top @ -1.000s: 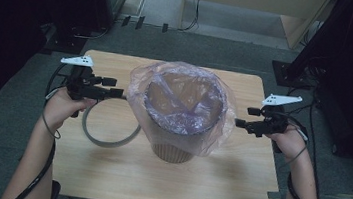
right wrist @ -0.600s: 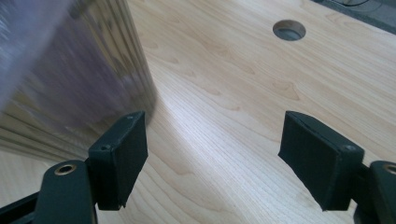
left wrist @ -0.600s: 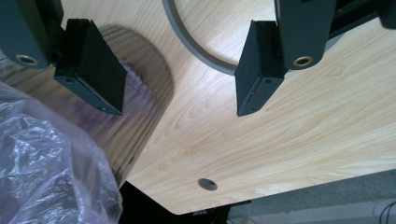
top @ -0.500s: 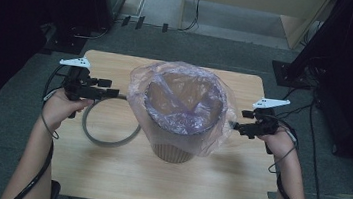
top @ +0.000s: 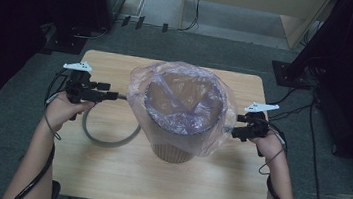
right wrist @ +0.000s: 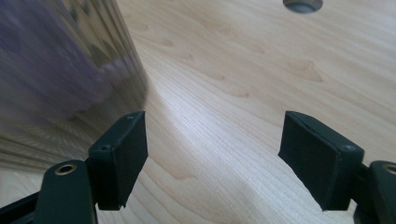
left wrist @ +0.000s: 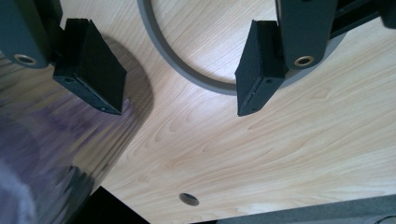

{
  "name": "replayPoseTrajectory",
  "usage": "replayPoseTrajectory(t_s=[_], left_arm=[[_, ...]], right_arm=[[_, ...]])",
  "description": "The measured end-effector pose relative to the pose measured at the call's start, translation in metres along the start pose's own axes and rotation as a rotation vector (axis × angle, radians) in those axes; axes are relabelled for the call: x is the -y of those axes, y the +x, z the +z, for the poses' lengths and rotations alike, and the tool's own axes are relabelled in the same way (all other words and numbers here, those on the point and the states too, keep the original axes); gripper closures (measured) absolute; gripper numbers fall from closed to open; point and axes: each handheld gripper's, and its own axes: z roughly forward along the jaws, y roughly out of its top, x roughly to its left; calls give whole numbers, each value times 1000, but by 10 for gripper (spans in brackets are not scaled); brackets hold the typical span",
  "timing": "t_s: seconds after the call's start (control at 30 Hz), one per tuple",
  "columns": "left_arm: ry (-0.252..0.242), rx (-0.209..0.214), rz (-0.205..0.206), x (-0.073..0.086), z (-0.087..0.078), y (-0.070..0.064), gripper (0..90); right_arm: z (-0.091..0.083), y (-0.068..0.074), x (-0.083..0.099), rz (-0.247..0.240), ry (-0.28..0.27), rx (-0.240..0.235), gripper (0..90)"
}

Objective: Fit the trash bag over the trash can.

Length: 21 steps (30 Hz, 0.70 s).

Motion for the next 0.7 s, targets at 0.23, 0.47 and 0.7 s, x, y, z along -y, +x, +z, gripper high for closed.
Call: replayPoseTrajectory(t_s=[0.23,0.47,0.7], left_arm=[[15,-26,-4,8,5,8,330],[7,-40,17,14,9,12,329],[64,-42,-26,23,17,20,325]], right_arm=[[15,1,9,15,6,0,240],[26,3,16,24,1,1,239],[36,6,26,61,-28,-15,237]])
